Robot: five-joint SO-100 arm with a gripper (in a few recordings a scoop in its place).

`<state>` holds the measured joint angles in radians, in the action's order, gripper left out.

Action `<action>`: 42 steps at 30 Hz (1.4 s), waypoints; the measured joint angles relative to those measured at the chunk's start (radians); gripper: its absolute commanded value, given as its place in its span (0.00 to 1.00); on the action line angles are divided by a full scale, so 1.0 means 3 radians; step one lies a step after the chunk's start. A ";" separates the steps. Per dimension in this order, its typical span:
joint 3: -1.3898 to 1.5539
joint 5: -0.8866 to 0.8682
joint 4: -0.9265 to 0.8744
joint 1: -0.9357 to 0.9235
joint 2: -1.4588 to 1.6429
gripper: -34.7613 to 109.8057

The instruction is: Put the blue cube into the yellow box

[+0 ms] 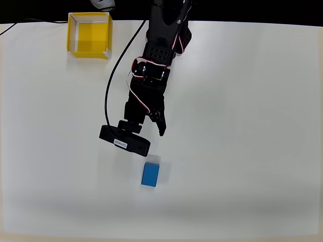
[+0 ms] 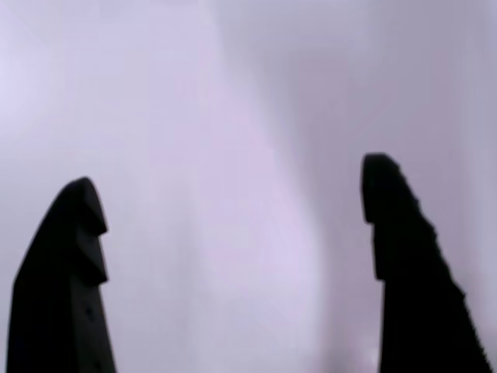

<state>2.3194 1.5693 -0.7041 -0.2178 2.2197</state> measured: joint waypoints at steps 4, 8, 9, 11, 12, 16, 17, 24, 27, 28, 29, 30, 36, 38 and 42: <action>-0.0501 -0.0051 0.0138 -0.0066 -0.0603 0.52; -0.1012 -0.0087 0.0251 -0.0072 -0.1232 0.54; -0.1140 -0.0097 0.0266 -0.0072 -0.1381 0.54; -0.1386 -0.0097 0.0281 -0.0072 -0.1687 0.55; -0.1468 -0.0097 0.0291 -0.0072 -0.1785 0.55; -0.1851 -0.0153 0.0399 -0.0072 -0.2296 0.55; -0.1912 -0.0153 0.0450 -0.0072 -0.2419 0.55; -0.2301 -0.0169 0.0660 -0.0020 -0.3114 0.55; -0.2459 -0.0169 0.0695 0.0020 -0.3283 0.55; -0.2500 -0.0184 0.0716 0.0036 -0.3329 0.55; -0.2546 -0.0205 0.0731 0.0061 -0.3375 0.55; -0.2577 -0.0215 0.0731 0.0077 -0.3405 0.55; -0.2679 -0.0266 0.0793 0.0215 -0.3574 0.55; -0.2690 -0.0276 0.0823 0.0245 -0.3641 0.54; -0.2695 -0.0317 0.0844 0.0297 -0.3712 0.53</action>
<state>1.5110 1.4742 -0.4510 -0.1289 1.1060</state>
